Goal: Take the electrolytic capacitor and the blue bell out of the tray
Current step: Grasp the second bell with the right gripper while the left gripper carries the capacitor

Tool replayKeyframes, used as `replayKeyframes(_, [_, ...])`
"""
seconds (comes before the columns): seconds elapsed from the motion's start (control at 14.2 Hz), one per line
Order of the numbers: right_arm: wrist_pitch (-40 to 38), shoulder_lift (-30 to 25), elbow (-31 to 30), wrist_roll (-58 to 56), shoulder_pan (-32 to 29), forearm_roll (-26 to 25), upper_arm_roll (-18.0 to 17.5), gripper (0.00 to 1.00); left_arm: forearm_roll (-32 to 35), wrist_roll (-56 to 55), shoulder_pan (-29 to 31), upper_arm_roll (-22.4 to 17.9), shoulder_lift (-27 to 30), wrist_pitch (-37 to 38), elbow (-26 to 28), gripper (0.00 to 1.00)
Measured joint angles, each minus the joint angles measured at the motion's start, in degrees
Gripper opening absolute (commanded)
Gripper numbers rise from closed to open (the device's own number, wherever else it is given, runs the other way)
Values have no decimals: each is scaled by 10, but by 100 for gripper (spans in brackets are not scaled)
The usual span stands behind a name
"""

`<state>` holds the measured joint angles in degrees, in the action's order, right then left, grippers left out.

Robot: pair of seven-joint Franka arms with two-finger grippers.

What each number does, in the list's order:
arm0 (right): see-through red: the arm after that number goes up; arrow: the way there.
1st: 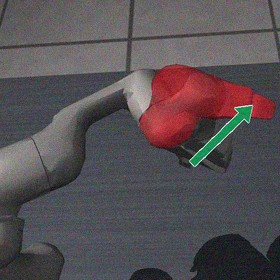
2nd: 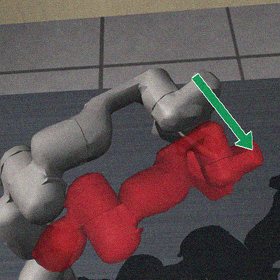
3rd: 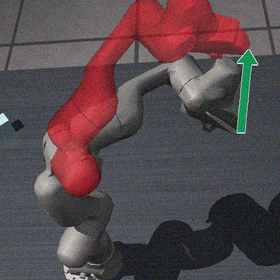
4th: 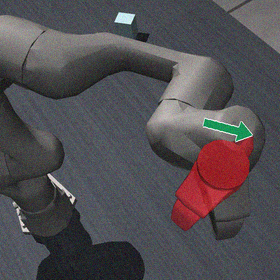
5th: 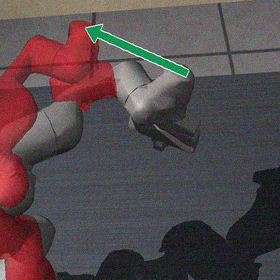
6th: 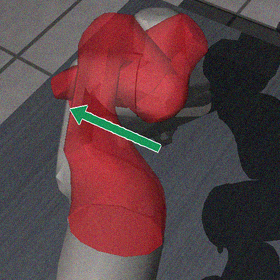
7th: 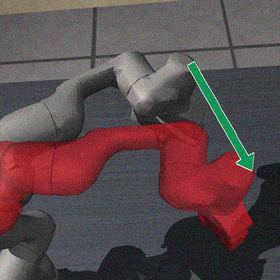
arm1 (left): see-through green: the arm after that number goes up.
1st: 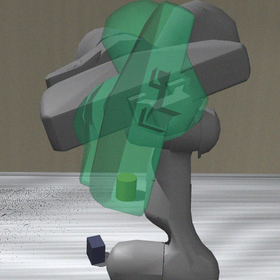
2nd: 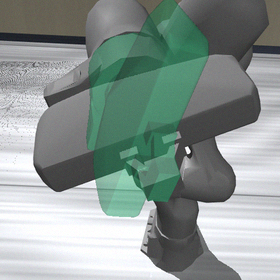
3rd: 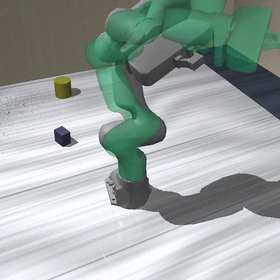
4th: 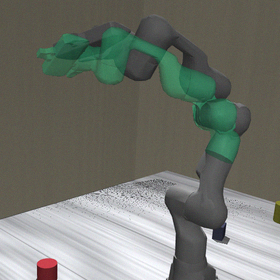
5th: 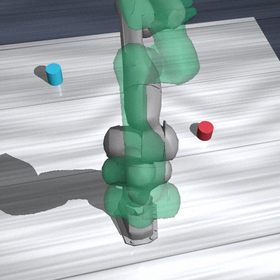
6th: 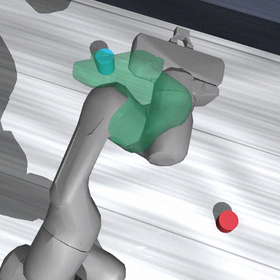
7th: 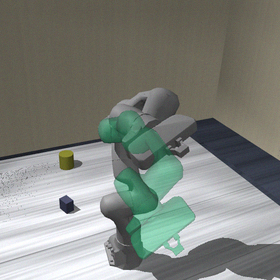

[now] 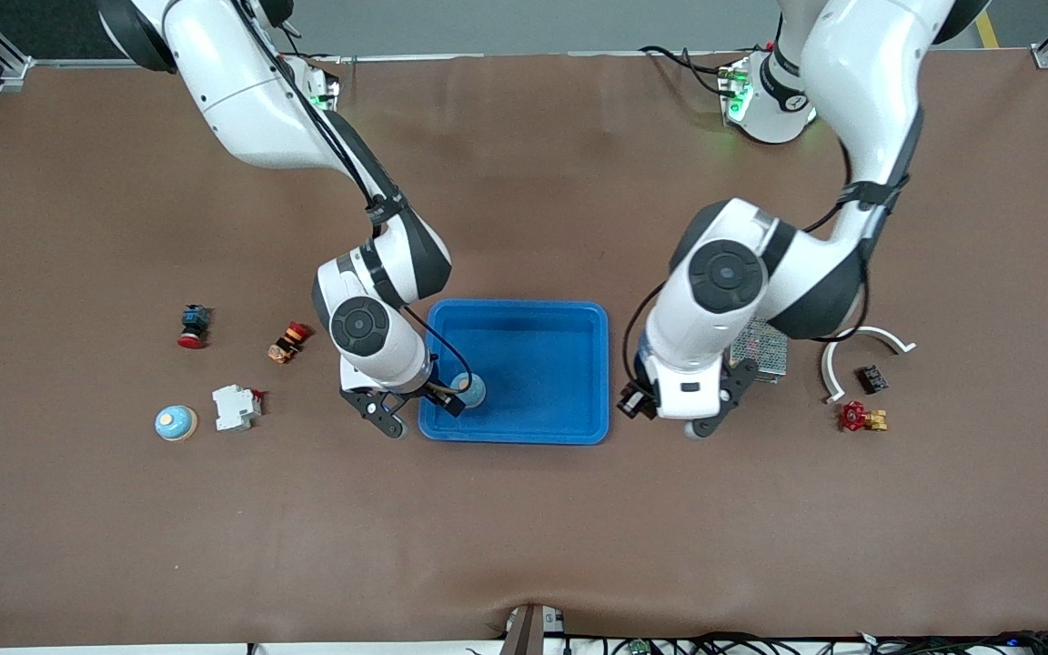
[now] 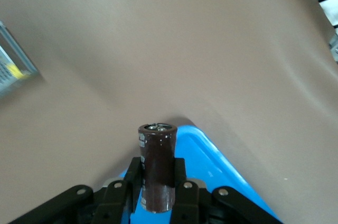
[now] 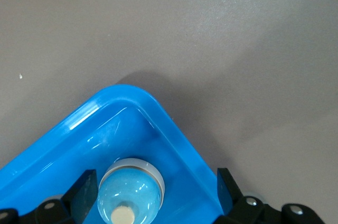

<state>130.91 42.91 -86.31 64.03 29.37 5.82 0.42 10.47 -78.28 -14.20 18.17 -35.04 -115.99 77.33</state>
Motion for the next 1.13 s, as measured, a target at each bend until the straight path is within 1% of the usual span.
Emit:
replayKeyframes(0.21, [3,6,5,0,4,0,0,100,-5,123,41,3,42,75,16,0])
replayKeyframes(0.56, [5,32,37,27,24,0,0,100,-9,299,113,5,107,186,47,0])
replayKeyframes(0.7, [5,39,42,31,33,0,0,100,-17,369,154,5,130,202,76,0])
replayKeyframes(0.85, [5,45,43,31,38,0,0,100,-25,441,202,5,153,203,116,0])
replayKeyframes(1.13, [6,55,43,31,46,0,0,100,-28,536,280,5,186,203,204,0])
